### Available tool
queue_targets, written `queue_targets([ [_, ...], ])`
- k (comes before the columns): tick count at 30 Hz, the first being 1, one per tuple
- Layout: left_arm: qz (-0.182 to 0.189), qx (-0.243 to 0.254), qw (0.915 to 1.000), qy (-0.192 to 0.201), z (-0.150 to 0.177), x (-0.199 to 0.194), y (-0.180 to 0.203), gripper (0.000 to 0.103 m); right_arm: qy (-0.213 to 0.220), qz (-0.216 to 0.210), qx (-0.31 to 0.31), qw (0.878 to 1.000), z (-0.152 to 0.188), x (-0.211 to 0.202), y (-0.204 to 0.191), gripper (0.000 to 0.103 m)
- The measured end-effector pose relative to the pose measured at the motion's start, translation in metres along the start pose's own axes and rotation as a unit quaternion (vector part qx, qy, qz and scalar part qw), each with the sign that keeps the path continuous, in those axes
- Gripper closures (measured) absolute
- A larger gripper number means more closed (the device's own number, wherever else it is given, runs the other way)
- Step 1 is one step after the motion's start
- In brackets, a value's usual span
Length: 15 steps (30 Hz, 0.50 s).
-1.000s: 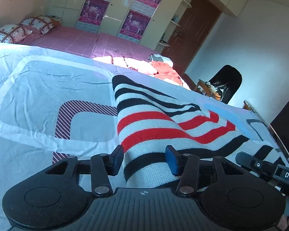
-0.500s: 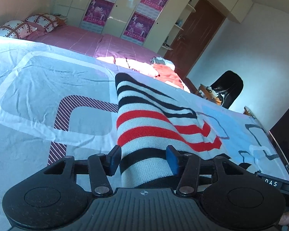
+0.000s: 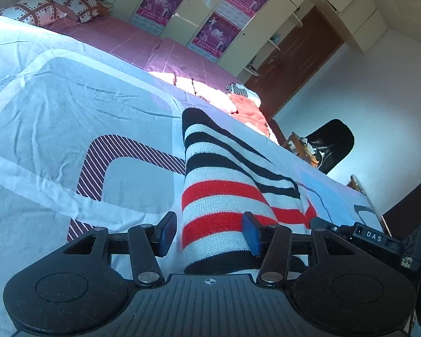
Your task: Fold small clothes
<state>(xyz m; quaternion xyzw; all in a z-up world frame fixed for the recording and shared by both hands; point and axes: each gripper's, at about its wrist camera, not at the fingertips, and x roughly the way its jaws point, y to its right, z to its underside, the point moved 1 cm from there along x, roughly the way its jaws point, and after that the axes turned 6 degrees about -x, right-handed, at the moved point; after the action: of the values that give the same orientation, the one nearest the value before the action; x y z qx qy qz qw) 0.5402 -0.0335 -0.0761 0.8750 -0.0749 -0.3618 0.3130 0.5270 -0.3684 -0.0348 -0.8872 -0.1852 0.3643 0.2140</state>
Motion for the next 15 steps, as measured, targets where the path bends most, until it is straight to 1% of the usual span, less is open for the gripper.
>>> queue_targets([
  [1,-0.004,0.004,1.0000,0.000,0.001,0.001,0.001,0.053,0.002,-0.002,0.004,1.000,-0.001,0.001,0.002,0.077],
  [2,-0.005,0.010,0.9999,0.002,0.002,0.001,0.002,0.053,0.003,-0.007,0.001,1.000,-0.002,0.002,0.000,0.081],
  [3,-0.010,0.018,0.9997,0.009,0.004,0.000,0.003,0.058,0.011,-0.002,-0.016,1.000,-0.003,0.003,-0.007,0.090],
  [4,-0.012,0.026,0.9995,0.014,0.006,-0.002,0.005,0.063,0.027,0.003,-0.046,0.999,-0.003,0.000,-0.017,0.093],
  [6,-0.026,0.053,0.9980,0.023,0.008,-0.007,0.009,0.063,0.057,0.002,-0.098,0.994,-0.002,-0.009,-0.038,0.093],
  [7,-0.035,0.066,0.9970,0.023,0.009,-0.007,0.011,0.063,0.064,0.010,-0.115,0.991,-0.001,-0.011,-0.044,0.093],
  [8,-0.039,0.067,0.9968,0.018,0.008,-0.005,0.011,0.063,0.059,0.034,-0.127,0.990,0.003,-0.008,-0.046,0.093],
  [9,-0.043,0.064,0.9970,0.014,0.006,-0.002,0.010,0.057,0.037,0.068,-0.129,0.989,0.007,0.003,-0.039,0.093],
  [10,-0.049,0.062,0.9969,0.008,0.004,0.002,0.009,0.048,0.020,0.077,-0.116,0.990,0.011,0.012,-0.028,0.092],
  [11,-0.056,0.061,0.9966,0.005,0.002,0.004,0.009,0.045,0.029,0.064,-0.098,0.993,0.012,0.011,-0.020,0.091],
  [12,-0.058,0.060,0.9965,0.005,0.002,0.005,0.008,0.042,0.024,0.058,-0.091,0.994,0.010,0.009,-0.018,0.089],
  [13,-0.056,0.060,0.9966,0.006,0.002,0.003,0.007,0.042,0.021,0.057,-0.091,0.994,0.007,0.006,-0.019,0.086],
  [15,-0.053,0.055,0.9970,0.011,0.001,-0.004,0.006,0.042,0.036,0.062,-0.081,0.994,0.001,-0.009,-0.021,0.077],
])
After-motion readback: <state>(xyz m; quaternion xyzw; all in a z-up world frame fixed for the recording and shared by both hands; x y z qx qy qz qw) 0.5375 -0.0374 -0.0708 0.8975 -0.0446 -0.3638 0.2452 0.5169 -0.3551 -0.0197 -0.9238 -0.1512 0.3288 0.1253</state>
